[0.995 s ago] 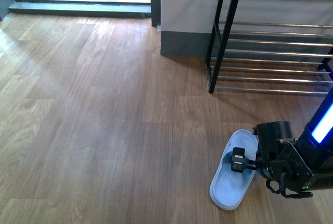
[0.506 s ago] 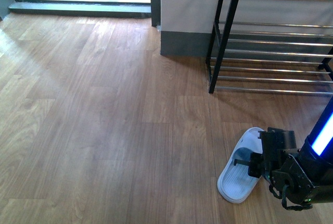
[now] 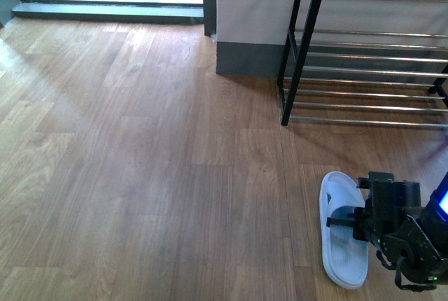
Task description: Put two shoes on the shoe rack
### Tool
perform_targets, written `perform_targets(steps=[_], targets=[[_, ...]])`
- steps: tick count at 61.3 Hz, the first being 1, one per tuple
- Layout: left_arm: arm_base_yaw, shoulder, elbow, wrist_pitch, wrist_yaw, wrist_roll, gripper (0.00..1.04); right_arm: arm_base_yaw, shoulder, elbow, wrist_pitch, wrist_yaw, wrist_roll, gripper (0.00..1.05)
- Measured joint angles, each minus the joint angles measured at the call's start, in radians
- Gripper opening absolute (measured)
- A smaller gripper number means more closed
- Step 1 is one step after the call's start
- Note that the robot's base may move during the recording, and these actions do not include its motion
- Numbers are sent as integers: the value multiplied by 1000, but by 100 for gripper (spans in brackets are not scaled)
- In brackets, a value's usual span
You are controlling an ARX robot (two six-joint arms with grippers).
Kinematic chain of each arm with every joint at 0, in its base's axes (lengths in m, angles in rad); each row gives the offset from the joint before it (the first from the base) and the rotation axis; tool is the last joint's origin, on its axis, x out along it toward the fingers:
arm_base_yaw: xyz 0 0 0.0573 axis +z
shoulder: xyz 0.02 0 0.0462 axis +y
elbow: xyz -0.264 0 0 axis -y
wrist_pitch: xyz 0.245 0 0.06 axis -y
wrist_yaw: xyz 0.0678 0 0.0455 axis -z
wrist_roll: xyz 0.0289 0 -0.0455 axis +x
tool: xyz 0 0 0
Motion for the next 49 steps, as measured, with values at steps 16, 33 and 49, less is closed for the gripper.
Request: perform_targets(steps=[16, 33, 49], targets=[[0, 0, 0, 0, 0, 0, 2, -84, -420, -314, 35, -91, -196, 2], [0, 0, 0, 0, 0, 0, 2, -99, -1056, -608, -115, -98, -197, 2], [0, 0, 0, 0, 0, 0, 2, -45, -1645, -778, -389, -83, -187, 2]])
